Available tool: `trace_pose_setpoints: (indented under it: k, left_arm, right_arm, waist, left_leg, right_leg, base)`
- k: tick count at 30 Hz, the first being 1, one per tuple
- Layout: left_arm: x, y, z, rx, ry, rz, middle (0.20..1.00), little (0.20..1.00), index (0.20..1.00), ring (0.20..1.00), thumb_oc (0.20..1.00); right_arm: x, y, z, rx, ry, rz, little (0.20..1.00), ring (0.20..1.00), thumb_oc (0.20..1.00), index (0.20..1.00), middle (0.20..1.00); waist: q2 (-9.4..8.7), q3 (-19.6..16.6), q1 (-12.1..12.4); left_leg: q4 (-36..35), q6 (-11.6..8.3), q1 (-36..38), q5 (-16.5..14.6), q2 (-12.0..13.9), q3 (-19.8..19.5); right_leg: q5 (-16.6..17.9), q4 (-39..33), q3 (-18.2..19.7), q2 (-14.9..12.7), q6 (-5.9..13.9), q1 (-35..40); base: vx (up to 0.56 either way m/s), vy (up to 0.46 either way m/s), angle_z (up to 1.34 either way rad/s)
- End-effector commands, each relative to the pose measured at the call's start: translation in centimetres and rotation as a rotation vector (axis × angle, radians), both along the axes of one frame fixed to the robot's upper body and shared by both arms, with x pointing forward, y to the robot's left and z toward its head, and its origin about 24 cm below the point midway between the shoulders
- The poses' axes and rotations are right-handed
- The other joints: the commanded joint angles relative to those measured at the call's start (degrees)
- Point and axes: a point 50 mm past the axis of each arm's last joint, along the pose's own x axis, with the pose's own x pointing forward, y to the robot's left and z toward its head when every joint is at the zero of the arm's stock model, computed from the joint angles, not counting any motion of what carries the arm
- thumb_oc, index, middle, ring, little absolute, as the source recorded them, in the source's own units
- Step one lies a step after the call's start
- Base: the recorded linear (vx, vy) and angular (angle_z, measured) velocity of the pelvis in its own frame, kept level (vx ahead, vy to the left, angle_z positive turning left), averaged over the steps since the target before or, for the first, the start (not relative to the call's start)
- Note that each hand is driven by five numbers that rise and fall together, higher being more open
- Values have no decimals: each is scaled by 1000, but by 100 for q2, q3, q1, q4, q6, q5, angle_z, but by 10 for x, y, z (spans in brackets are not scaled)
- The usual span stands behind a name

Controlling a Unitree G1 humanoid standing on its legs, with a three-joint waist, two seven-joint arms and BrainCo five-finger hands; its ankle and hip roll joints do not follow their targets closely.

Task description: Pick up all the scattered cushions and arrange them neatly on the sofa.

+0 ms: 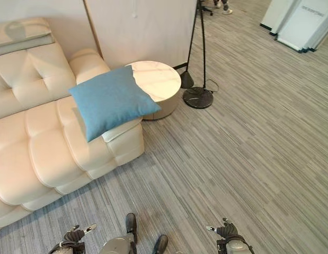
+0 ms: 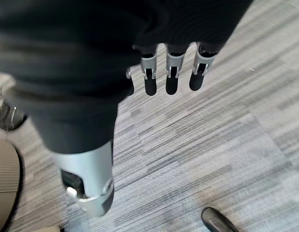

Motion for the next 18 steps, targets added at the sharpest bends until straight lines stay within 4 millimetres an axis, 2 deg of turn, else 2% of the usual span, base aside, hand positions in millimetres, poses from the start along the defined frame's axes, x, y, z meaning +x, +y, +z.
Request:
trace_pose_setpoints:
  k: [1,2,3,4,5,6,8,9,10,11,12,13,14,15,18]
  left_arm:
    - [9,10,11,39,-69,-10,1000,1000,1000,1000,1000]
    - [14,7,12,39,-74,-34,1000,1000,1000,1000,1000]
    - [16,7,13,42,-79,-41,1000,1000,1000,1000,1000]
    - [16,7,13,42,-79,-41,1000,1000,1000,1000,1000]
    - [21,5,14,46,-92,-54,1000,1000,1000,1000,1000]
    - [27,4,16,47,-107,-68,1000,1000,1000,1000,1000]
    - [30,4,18,51,-118,-73,1000,1000,1000,1000,1000]
    - [32,4,18,50,-119,-80,1000,1000,1000,1000,1000]
    - [32,4,18,50,-119,-80,1000,1000,1000,1000,1000]
    - [34,5,19,56,-121,-95,1000,1000,1000,1000,1000]
    - [34,5,19,56,-121,-95,1000,1000,1000,1000,1000]
    - [35,8,20,68,-116,-103,1000,1000,1000,1000,1000]
    - [35,8,20,68,-116,-103,1000,1000,1000,1000,1000]
    - [36,10,20,78,-109,-109,1000,1000,1000,1000,1000]
    - [38,9,20,76,-116,-116,1000,1000,1000,1000,1000]
  right_arm:
    - [6,-10,11,-34,-59,29,1000,1000,1000,1000,1000]
    - [6,-8,10,-30,-60,31,1000,1000,1000,1000,1000]
    - [7,-6,10,-28,-59,38,1000,1000,1000,1000,1000]
    - [7,-6,10,-28,-59,38,1000,1000,1000,1000,1000]
    - [9,-4,10,-30,-58,54,1000,1000,1000,1000,1000]
    - [9,-3,10,-25,-57,55,1000,1000,1000,1000,1000]
    - [8,-3,10,-24,-58,48,1000,1000,1000,1000,1000]
    - [5,-3,8,-15,-49,27,1000,1000,1000,1000,1000]
    - [5,-3,8,-15,-49,27,1000,1000,1000,1000,1000]
    - [0,-5,6,-13,-36,14,1000,1000,1000,1000,1000]
    - [0,-5,6,-13,-36,14,1000,1000,1000,1000,1000]
    - [-2,-5,5,-11,-28,8,1000,1000,1000,1000,1000]
    - [-2,-5,5,-11,-28,8,1000,1000,1000,1000,1000]
    - [-5,-7,4,-18,-16,10,1000,1000,1000,1000,1000]
    - [-6,-10,4,-29,-10,11,1000,1000,1000,1000,1000]
  waist:
    - [-10,-57,-103]
    - [-3,38,-212]
    - [40,96,-265]
    - [36,94,-260]
    - [122,170,-307]
    - [256,276,-334]
    - [299,331,-358]
    - [337,395,-428]
    - [342,392,-423]
    - [295,419,-493]
    - [295,418,-492]
    - [237,406,-513]
    - [237,408,-515]
    - [179,401,-528]
    - [154,382,-580]
  left_leg:
    - [-401,335,356,-198,-620,-70]
    - [-401,516,576,-406,-799,-280]
    - [-401,554,680,-473,-787,-374]
    - [-401,557,675,-477,-791,-368]
    - [-401,559,751,-517,-747,-497]
    - [-401,542,829,-446,-641,-647]
    - [-401,525,875,-440,-616,-747]
    - [-401,484,1002,-479,-603,-958]
    - [-401,483,998,-478,-596,-954]
    - [-401,446,1087,-513,-631,-1133]
    - [-401,446,1087,-513,-631,-1132]
    - [-401,431,1148,-557,-681,-1285]
    - [-401,431,1150,-557,-681,-1287]
    - [-390,396,1246,-629,-729,-1354]
    - [-377,369,1381,-743,-772,-1498]
  right_leg:
    - [422,1464,230,-930,912,620]
    - [1044,2365,560,-1143,992,230]
    - [950,2632,799,-1102,929,-38]
    - [940,2653,809,-1110,930,-54]
    - [647,2708,1119,-946,812,-400]
    - [371,2292,1200,-797,618,-673]
    - [336,2078,1264,-732,582,-771]
    - [388,1207,1757,-377,599,-901]
    - [402,1186,1759,-368,597,-897]
    - [693,226,2274,-98,690,-880]
    - [694,225,2275,-97,690,-880]
    - [1098,-507,2460,-45,790,-997]
    - [1099,-511,2459,-45,790,-992]
    - [1349,-1008,2436,-1,898,-1117]
    - [1439,-1039,2421,31,946,-1153]
  base:
    - [405,326,73]
    - [255,194,68]
    - [253,186,66]
    - [92,63,58]
    - [109,23,65]
    - [162,18,98]
    - [151,-23,90]
    - [124,-35,70]
    - [247,-87,75]
    - [122,-53,56]
    - [274,-108,66]
    - [152,-56,39]
    - [316,-120,35]
    - [166,-65,19]
    - [298,-117,30]
